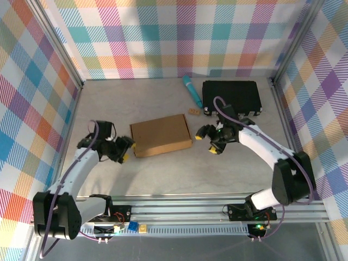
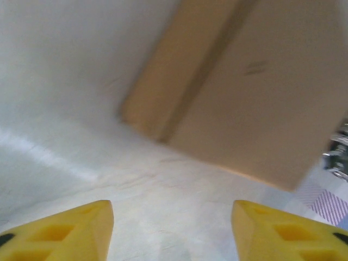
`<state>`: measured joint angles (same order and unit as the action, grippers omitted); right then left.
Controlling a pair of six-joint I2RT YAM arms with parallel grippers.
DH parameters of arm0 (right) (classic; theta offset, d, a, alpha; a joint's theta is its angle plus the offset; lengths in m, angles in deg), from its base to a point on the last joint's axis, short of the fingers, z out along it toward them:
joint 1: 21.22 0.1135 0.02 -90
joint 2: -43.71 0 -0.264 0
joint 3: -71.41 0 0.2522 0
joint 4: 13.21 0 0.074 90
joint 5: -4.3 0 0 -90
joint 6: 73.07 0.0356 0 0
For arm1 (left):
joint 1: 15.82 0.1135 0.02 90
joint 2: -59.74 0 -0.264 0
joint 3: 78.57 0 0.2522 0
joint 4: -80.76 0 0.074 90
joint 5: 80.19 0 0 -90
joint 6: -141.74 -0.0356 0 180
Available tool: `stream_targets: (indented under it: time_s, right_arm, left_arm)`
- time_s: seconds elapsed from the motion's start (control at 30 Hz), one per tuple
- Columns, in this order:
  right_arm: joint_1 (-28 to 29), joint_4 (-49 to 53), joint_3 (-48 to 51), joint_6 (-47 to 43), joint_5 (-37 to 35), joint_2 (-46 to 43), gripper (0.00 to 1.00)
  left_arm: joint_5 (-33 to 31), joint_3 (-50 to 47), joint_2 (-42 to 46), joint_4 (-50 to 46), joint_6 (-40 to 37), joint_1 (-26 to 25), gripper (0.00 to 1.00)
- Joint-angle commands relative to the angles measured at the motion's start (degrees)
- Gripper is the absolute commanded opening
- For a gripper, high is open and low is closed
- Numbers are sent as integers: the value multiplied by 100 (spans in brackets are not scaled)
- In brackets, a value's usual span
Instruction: Fold the paper box
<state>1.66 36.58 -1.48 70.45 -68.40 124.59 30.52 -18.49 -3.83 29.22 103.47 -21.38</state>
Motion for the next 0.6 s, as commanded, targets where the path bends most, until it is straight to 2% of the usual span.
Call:
stream_targets:
  time_s: [0.0,0.1,0.2,0.23,0.27,0.3,0.33,0.43,0.57]
  right_arm:
    - [-81,633,-524,-703,-1417,-866,99]
    - [-81,729,-602,-1281,-2668,-1651,99]
    - [-75,875,-370,-1405,-4461,-2320,99]
    - [-80,673,-70,-1634,-5087,-2560,99]
    - [-81,130,382,-2249,-5395,-2839,99]
    - [-81,-389,830,-2863,-5584,-3100,99]
    - [-81,-889,1266,-3367,-5725,-3362,99]
    - [-81,-2139,2569,-4353,-5720,-3902,99]
    - [-81,-3311,3594,-4895,-5113,-3782,99]
  left_arm:
    - [-1029,983,376,-783,-581,-24,100]
    - [-2169,1399,822,-1041,-724,-24,100]
    - [-3270,1284,1448,-938,-932,-76,100]
    - [-3937,1191,1595,-1095,-846,-148,100]
    - [-4869,1131,1661,-1469,-554,-245,100]
    - [-5471,1045,1679,-1684,-407,-278,100]
    - [-5783,843,1733,-1571,-664,-283,100]
    - [-5713,-136,1950,-461,-2561,-282,100]
    - [-4934,-1268,1882,1151,-4055,-284,100]
